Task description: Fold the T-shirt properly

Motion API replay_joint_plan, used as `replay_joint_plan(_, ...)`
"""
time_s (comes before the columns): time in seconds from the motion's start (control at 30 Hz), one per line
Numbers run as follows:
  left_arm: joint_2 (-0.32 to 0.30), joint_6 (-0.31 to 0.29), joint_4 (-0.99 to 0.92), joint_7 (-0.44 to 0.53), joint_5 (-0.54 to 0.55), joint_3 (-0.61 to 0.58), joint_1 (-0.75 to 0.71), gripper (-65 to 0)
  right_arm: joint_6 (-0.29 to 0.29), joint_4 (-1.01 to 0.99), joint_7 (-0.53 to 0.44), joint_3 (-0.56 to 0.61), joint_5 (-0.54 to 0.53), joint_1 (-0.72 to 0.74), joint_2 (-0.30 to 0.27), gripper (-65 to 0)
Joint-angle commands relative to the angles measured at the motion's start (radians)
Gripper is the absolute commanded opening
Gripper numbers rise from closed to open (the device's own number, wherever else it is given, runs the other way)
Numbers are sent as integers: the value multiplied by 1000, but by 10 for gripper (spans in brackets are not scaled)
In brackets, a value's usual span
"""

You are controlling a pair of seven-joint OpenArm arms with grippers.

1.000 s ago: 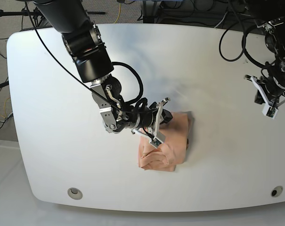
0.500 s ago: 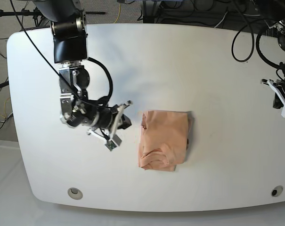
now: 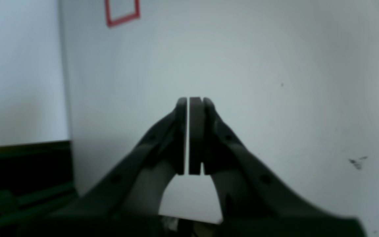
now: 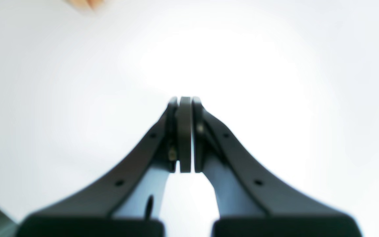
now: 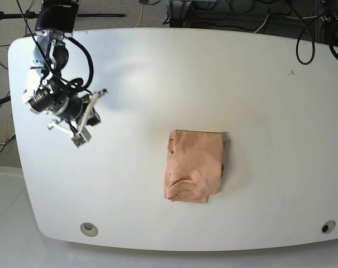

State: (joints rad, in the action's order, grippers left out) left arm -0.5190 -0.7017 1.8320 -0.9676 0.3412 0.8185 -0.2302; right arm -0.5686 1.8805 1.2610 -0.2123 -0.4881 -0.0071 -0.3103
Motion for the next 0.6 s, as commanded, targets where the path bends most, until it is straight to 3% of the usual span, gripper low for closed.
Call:
replay_joint_plan(0.0,-34,4,11,2,-11,38,-30,-647,-1,37,0,-48,-1,-66,-23,-650)
replay_joint_plan(0.33,-30,4,8,-1,-12,72,-153,-647,-3,127,0,-230,-2,-319,-28,-650)
replay_joint_plan(0.57,-30,4,10,-142,-100,78,-173,-647,-9,132,0,-358,-2,-468,-22,-650)
